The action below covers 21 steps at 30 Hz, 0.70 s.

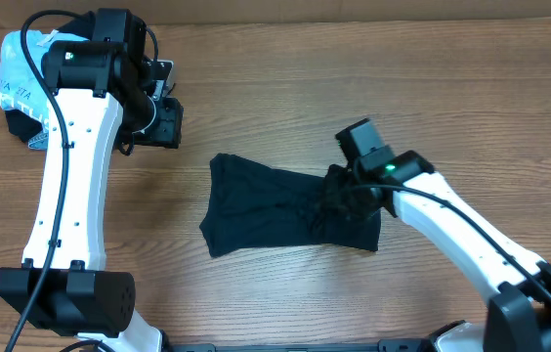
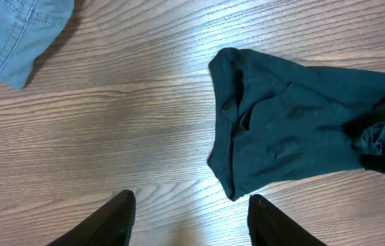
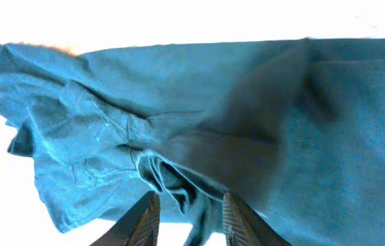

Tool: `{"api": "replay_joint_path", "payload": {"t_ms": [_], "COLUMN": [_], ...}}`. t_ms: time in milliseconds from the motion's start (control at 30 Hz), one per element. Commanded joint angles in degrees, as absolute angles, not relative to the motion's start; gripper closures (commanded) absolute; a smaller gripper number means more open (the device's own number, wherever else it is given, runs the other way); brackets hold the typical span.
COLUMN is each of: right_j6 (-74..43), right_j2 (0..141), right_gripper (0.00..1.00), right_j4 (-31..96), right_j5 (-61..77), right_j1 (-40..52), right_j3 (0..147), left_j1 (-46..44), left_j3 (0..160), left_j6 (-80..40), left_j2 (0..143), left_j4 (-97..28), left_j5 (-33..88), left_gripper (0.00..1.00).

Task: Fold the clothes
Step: 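Fold the right end of the black strip leftward with the right gripper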

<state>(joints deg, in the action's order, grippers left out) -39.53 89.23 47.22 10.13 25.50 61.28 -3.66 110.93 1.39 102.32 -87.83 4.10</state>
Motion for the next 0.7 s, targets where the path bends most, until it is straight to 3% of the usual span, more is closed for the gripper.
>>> {"api": "replay_joint_path", "payload": {"t_ms": [0, 133, 200, 433, 567, 667], "right_j6": [-40.9, -43.7, -43.7, -43.4, -29.8, -24.9], "right_j2": [87.7, 88.8, 89.7, 94.5, 94.6, 92.9], "right_gripper": [0.66, 0.88, 0.93, 0.96, 0.96, 0.96], "right_j4": [50.4, 53.9, 52.7, 38.5, 26.0, 27.4], "right_j5": [7.4, 0.4, 0.6, 13.2, 34.5, 36.1], "right_j1": [23.7, 22.1, 21.8, 22.2, 23.6, 23.2], "right_j3": [63.0, 62.6, 61.4, 56.6, 57.2, 59.9], "left_j1": [-3.8, -3.8, -3.8, -3.8, -3.8, -3.8], "left_j3": [110.8, 109.4, 108.6, 107.6, 107.6, 107.6], "left_j6": [1.1, 1.1, 1.1, 1.1, 1.1, 1.3], "left_j2": [102.0, 102.0, 102.0, 102.0, 102.0, 102.0], "left_j4": [-87.2, -86.3, -86.0, -85.7, -85.4, -85.2], "left_j5": [4.5, 4.5, 4.5, 4.5, 4.5, 4.4], "left_gripper": [0.43, 0.42, 0.41, 0.41, 0.39, 0.36]}}
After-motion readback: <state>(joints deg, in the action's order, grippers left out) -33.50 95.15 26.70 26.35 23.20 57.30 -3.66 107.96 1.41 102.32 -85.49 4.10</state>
